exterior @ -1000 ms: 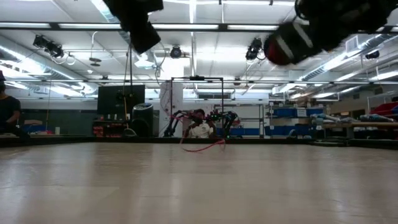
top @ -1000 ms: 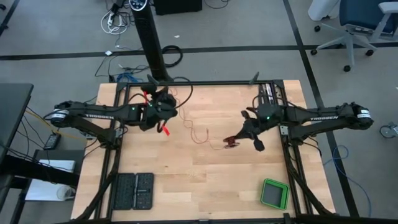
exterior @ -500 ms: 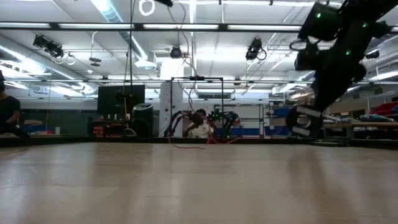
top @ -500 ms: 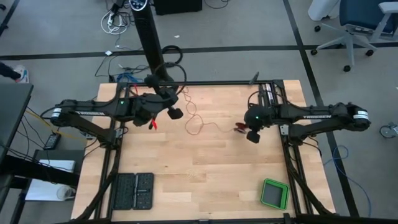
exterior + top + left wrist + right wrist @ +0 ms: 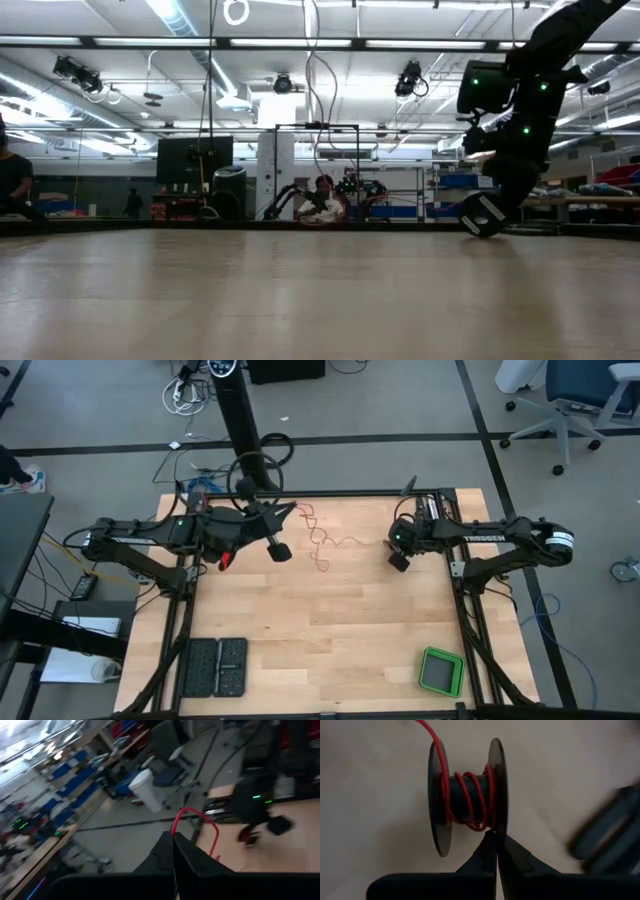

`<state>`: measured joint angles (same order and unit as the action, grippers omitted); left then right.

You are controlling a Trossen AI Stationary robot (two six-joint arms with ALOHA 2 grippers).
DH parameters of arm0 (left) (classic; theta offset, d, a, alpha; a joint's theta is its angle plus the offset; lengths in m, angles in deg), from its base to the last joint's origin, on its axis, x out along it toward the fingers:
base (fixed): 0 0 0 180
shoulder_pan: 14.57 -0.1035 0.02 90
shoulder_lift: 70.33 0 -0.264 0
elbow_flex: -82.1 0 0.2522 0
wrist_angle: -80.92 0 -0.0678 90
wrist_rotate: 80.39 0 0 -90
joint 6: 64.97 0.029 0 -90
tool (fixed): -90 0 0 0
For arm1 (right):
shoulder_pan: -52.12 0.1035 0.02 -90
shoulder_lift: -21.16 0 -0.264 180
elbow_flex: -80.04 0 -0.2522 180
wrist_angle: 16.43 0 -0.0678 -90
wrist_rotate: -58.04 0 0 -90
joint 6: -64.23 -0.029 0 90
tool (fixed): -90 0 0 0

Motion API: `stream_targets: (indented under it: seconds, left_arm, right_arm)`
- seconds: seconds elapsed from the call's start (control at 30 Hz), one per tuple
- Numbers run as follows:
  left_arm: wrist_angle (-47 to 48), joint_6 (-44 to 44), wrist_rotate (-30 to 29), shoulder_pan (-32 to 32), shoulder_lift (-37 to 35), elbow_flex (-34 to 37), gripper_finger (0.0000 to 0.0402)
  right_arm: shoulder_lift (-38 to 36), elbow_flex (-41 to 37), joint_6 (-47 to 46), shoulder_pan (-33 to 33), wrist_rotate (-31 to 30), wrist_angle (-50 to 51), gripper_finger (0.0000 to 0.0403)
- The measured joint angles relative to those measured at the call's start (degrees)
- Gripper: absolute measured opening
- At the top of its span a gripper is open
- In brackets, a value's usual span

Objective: Coil cords
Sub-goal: Uncoil the red wire cable from the black spool

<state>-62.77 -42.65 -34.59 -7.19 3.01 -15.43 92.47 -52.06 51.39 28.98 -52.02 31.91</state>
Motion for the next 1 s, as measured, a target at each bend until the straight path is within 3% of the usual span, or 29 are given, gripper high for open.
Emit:
stream_targets:
  seconds: [0.33,0.57,0.8,1.0]
  left_arm:
    - [-1.14,-0.16,9.31,2.90,0.00,-0.06,0.0000]
    - [-5.22,-1.44,16.81,4.93,0.00,-0.06,0.0000]
    - [-4.99,-2.17,20.80,5.53,0.22,1.74,0.0000]
    - [-5.28,-3.28,25.12,5.51,0.22,5.27,0.0000]
  right_arm:
    - [-0.82,2.45,4.58,-1.07,-5.83,-10.89,0.0000]
    - [-0.68,2.51,10.81,-1.07,-20.27,-21.90,0.0000]
    - [-0.68,2.51,23.43,-0.85,-31.72,-40.82,0.0000]
    - [-0.68,2.51,38.58,-0.63,-35.90,-61.68,0.0000]
